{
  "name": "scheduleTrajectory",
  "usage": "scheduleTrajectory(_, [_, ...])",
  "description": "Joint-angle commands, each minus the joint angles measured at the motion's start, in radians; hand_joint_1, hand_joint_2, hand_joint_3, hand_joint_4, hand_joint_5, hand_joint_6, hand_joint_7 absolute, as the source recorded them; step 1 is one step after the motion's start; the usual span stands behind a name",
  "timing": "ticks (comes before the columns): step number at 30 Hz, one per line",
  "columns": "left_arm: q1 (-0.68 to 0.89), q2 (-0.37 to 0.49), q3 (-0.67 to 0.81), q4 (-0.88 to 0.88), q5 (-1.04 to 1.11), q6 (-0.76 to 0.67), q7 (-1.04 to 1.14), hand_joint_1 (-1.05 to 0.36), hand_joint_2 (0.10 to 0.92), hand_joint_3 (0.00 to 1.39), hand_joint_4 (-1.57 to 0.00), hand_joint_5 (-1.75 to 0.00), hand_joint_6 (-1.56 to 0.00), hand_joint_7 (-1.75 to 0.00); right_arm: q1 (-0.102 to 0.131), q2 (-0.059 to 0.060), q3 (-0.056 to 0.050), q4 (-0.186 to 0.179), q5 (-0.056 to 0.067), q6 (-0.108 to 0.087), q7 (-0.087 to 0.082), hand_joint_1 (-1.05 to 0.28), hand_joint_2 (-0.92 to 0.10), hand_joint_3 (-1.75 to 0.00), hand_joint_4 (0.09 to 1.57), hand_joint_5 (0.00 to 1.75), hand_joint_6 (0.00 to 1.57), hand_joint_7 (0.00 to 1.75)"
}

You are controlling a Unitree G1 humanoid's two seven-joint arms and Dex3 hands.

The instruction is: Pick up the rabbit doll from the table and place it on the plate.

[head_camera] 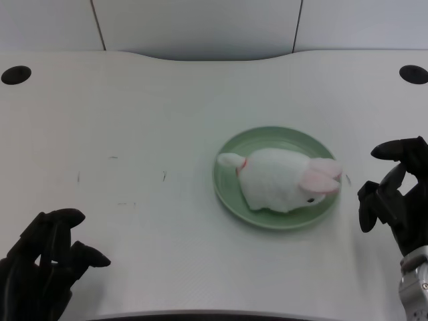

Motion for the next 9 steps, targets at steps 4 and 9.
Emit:
scheduleTrajectory(4, [0.003,0.010,0.018,-0.013,0.003,0.005,0.013,-0.39,0.921,0.53,-0.50,-1.75,-0.44,-1.32,0.021,0.003,-0.006,-0.004,0.007,-0.037,-0.005,-0.20,-0.92,-1.42,1.57,1.75,1.11,1.75])
scheduleTrajectory(9, [0.005,0.008,0.031,-0.008,-0.021,0.015,-0.001,-0.38,0.921,0.53,-0.49,-1.75,-0.42,-1.31,0.017,-0.009,-0.014,-0.008,0.060,0.003,0.040,-0.24,-0.92,-1.43,1.57,1.75,1.20,1.75])
